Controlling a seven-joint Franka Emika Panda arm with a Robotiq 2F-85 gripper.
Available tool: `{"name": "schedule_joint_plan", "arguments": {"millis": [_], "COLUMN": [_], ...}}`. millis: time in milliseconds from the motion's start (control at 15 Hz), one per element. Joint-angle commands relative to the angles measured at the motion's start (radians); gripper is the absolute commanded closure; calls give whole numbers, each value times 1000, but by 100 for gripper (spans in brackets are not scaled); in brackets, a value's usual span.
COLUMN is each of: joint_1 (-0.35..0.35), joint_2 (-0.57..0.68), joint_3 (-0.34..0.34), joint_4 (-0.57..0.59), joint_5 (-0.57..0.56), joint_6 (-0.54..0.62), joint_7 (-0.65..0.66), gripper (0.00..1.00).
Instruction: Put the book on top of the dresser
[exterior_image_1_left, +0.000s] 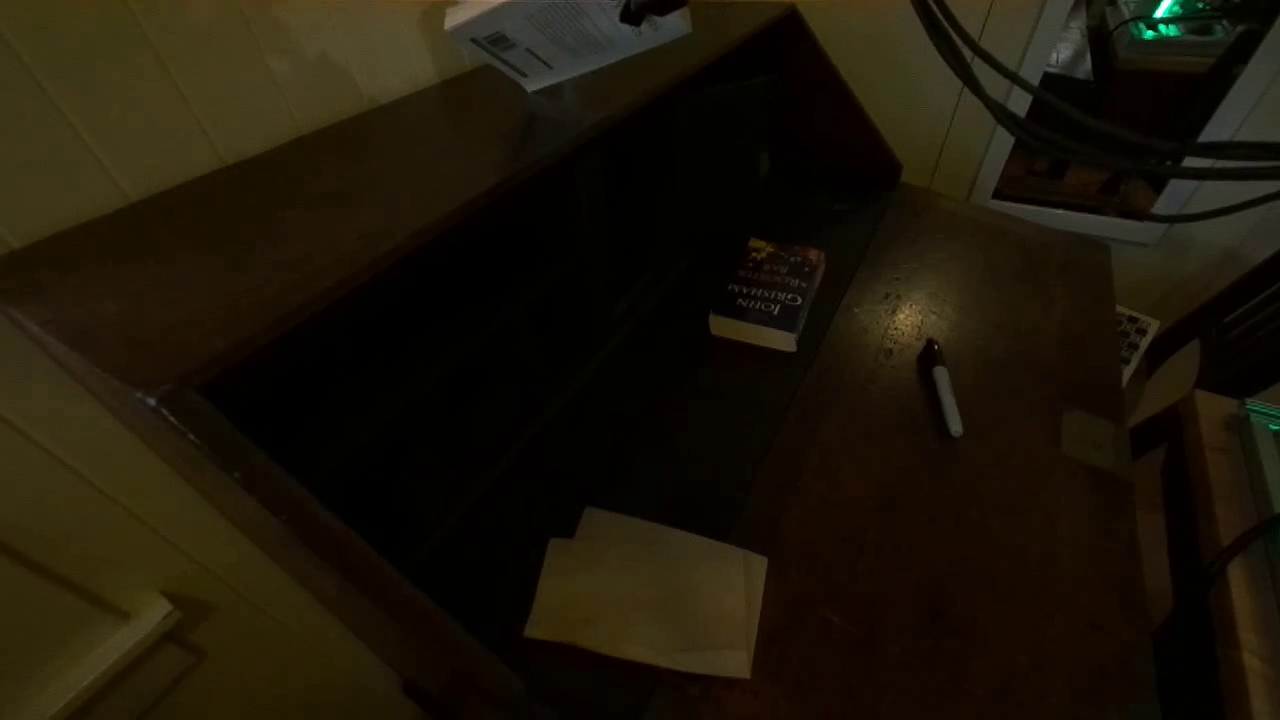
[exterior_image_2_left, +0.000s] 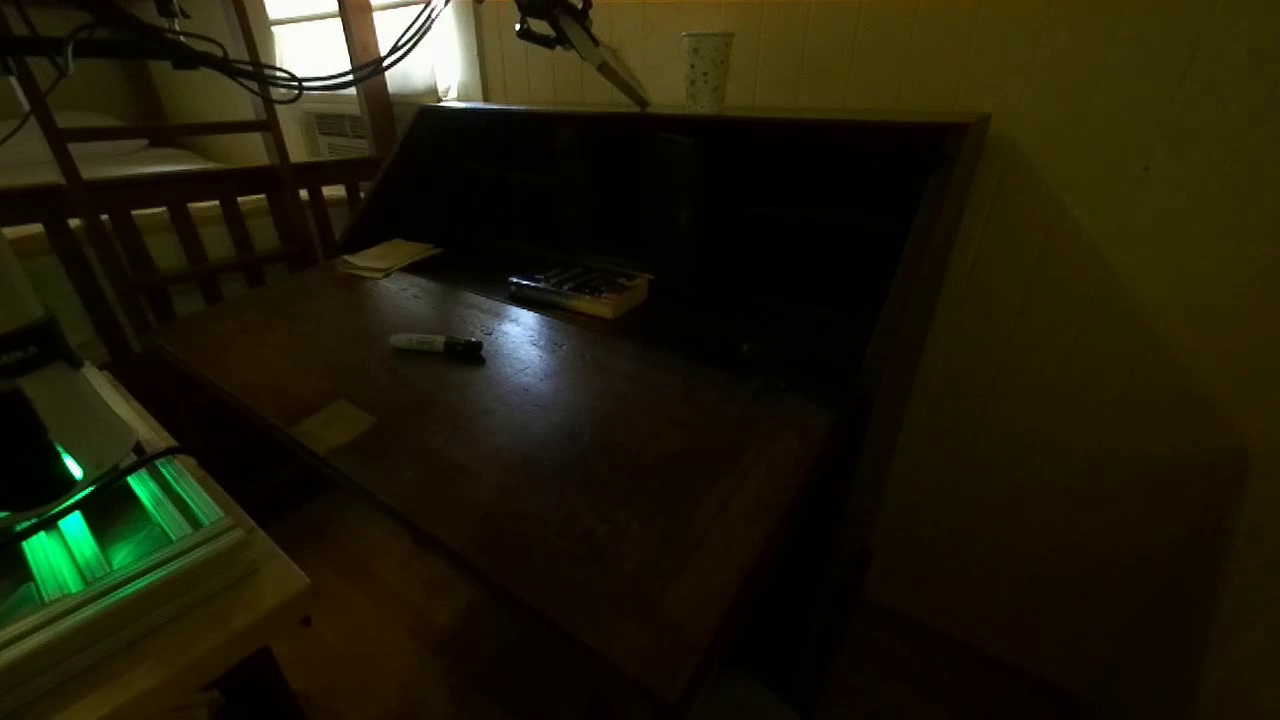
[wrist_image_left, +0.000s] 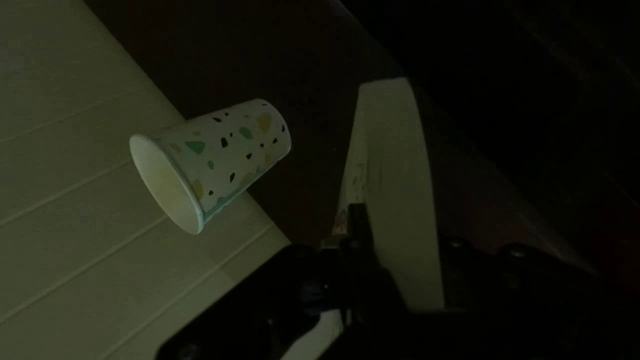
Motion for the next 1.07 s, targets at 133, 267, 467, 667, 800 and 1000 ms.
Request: {"name": "schedule_joint_plan", "arguments": {"millis": [133, 267, 467, 667, 800, 1000], "joint_1": [17, 21, 25, 29, 31, 34], "joint_2": [115, 137, 165, 182, 193, 208], "joint_3": [-9, -7, -5, -9, -8, -4], "joint_4": [97, 117, 148, 172, 179, 191], "joint_5": [99, 137, 197, 233, 261, 319], "joint_6": [62, 63, 56, 59, 58, 54], "joint_7": [-88, -118, -161, -176, -184, -188], "gripper": [94, 94, 94, 50, 38, 15]}}
